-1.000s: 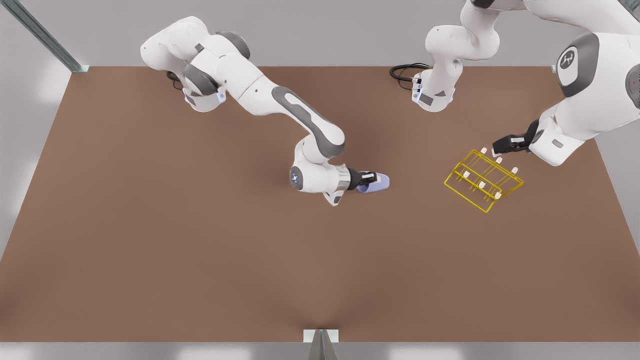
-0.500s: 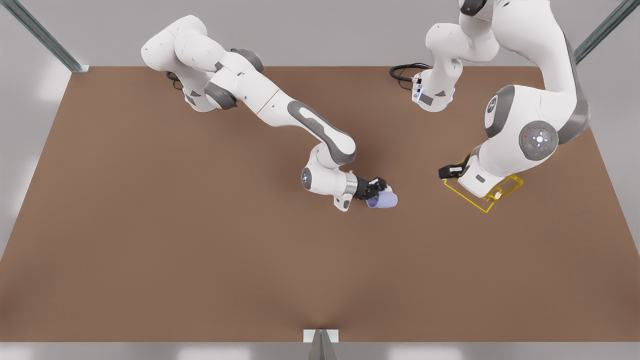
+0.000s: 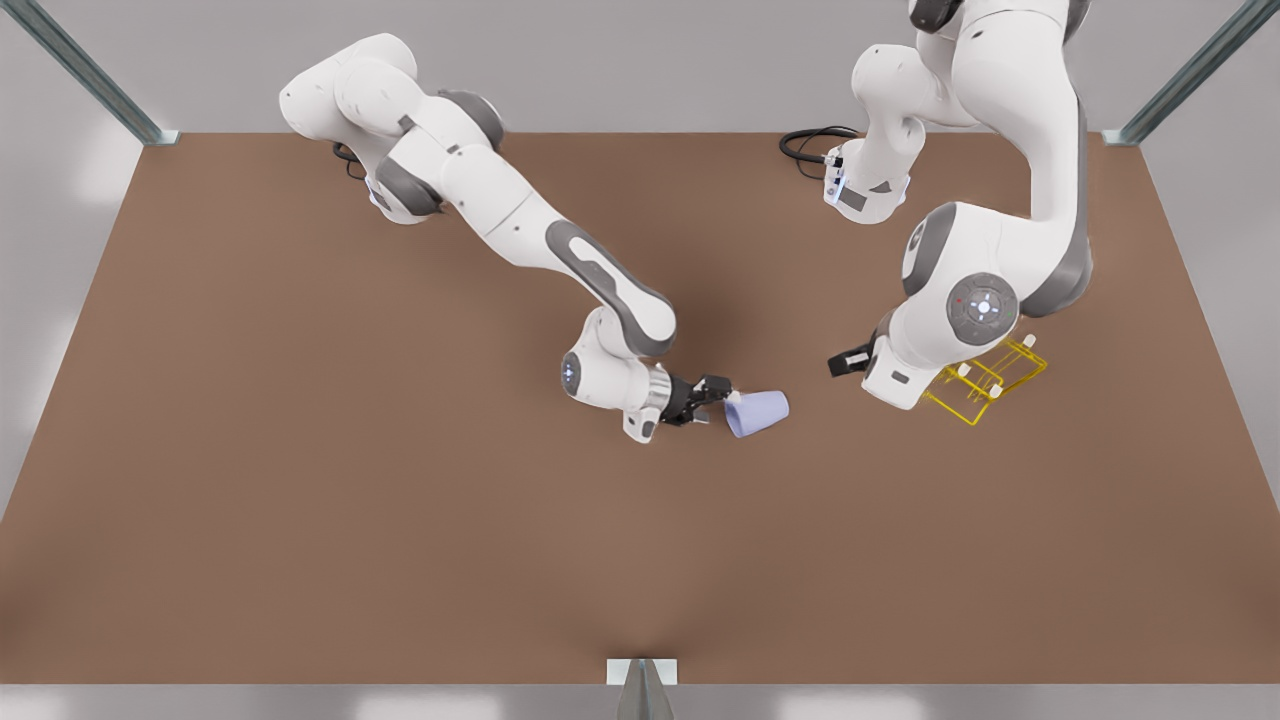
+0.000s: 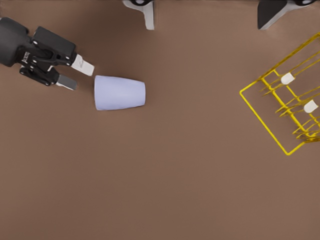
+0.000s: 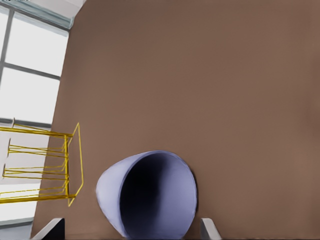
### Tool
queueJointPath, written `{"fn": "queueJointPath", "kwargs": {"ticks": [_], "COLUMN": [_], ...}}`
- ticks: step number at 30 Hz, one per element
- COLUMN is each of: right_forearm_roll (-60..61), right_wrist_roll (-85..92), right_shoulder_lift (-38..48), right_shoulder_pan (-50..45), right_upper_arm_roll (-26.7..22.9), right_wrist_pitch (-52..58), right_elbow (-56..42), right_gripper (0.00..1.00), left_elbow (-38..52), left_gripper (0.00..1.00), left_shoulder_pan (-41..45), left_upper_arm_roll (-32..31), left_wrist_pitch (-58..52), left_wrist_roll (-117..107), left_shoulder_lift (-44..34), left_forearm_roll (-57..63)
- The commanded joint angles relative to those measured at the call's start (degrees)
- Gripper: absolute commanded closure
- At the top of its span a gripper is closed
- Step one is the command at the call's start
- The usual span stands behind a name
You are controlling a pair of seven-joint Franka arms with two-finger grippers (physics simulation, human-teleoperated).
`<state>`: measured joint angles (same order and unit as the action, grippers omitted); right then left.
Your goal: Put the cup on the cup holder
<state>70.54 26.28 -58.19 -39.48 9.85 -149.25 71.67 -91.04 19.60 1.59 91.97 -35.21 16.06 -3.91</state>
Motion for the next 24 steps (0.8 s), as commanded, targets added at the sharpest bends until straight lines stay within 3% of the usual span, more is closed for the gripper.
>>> {"fn": "queueJointPath", "kwargs": {"ticks": [1,3,5,6,7,9,11,13,15,17,21,24], "right_forearm_roll": [0.04,-1.89,-18.30,-22.98,-32.20,-39.15,-46.54,-55.05,-65.35,-66.67,-68.08,-67.99], "right_wrist_roll": [15.01,21.26,19.95,12.84,0.13,-19.57,-30.50,-42.28,-42.90,-44.82,-47.64,-47.82], "right_shoulder_lift": [3.68,6.42,6.34,6.16,6.68,10.72,16.17,27.16,33.23,37.97,39.91,39.91], "right_shoulder_pan": [2.91,10.03,19.16,21.82,20.33,19.01,18.83,16.20,13.56,13.64,14.52,14.35], "right_upper_arm_roll": [0.08,-0.88,-2.12,-6.15,-12.65,-25.39,-26.20,-25.58,-25.32,-25.23,-21.01,-20.66], "right_wrist_pitch": [1.93,14.76,35.91,50.61,65.97,82.97,85.35,86.85,87.11,87.90,88.52,88.60], "right_elbow": [5.74,10.07,8.40,7.79,-1.16,-7.15,-13.13,-12.70,-12.52,-9.71,-7.78,-6.63], "right_gripper": [0.00,0.00,0.00,0.00,0.00,0.00,0.00,0.00,0.00,0.00,0.00,0.00], "left_elbow": [-0.28,0.77,-0.80,-2.39,-7.21,-11.53,-16.28,-17.94,-19.18,-21.11,-25.07,-26.82], "left_gripper": [0.00,0.00,0.00,0.00,0.00,0.00,0.00,0.00,0.00,0.00,0.00,0.00], "left_shoulder_pan": [0.53,0.53,0.44,0.18,0.18,0.26,0.09,0.09,0.18,0.26,0.35,0.44], "left_upper_arm_roll": [-2.46,-3.26,-3.26,-3.26,-3.26,-3.17,-3.17,-3.17,-3.17,-3.17,-3.17,-3.17], "left_wrist_pitch": [8.48,15.78,21.58,26.59,34.75,40.66,44.26,46.02,47.60,51.82,51.56,51.65], "left_wrist_roll": [-56.05,-72.62,-82.10,-89.58,-91.79,-97.49,-107.08,-112.26,-116.22,-116.31,-117.89,-110.96], "left_shoulder_lift": [3.71,8.38,8.29,8.29,7.77,6.36,4.33,4.25,4.25,4.25,4.25,4.16], "left_forearm_roll": [0.48,0.30,-0.14,-0.14,-0.22,-1.02,-1.81,-1.98,-3.47,-5.41,-6.90,-6.29]}}
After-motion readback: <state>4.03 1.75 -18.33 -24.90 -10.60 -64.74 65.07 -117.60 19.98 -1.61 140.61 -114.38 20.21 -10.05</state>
